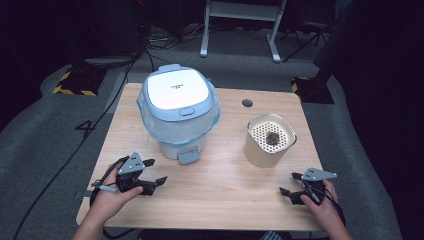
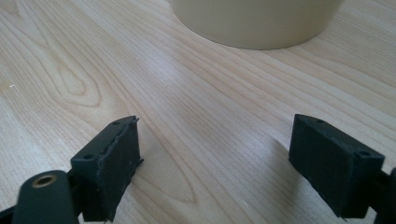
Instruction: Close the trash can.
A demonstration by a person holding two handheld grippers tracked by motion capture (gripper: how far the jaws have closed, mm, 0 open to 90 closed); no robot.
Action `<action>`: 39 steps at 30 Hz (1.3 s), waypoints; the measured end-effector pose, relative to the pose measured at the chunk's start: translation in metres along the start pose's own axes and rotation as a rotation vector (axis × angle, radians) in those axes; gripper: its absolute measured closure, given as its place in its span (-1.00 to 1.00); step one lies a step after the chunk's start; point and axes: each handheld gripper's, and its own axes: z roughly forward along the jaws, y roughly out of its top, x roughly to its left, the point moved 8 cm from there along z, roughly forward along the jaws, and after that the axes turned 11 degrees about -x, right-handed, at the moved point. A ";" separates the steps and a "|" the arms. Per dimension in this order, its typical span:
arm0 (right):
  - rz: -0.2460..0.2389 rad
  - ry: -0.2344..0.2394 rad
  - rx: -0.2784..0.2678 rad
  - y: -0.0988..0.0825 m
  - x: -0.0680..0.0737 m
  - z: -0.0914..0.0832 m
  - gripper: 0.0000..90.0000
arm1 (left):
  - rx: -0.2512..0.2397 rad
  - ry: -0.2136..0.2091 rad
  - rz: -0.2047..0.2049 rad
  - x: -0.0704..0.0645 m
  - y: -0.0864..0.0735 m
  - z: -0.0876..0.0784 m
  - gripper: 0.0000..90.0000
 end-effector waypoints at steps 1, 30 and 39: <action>0.000 0.000 0.000 0.000 0.000 0.000 -0.63 | 0.007 0.000 -0.006 0.001 -0.004 0.001 -0.46; 0.000 0.000 0.000 0.000 0.000 0.000 -0.63 | 0.222 0.040 -0.007 0.007 -0.056 0.019 -0.59; 0.000 0.000 0.000 0.000 0.000 0.000 -0.63 | 0.194 0.043 0.011 0.014 -0.060 0.020 -0.80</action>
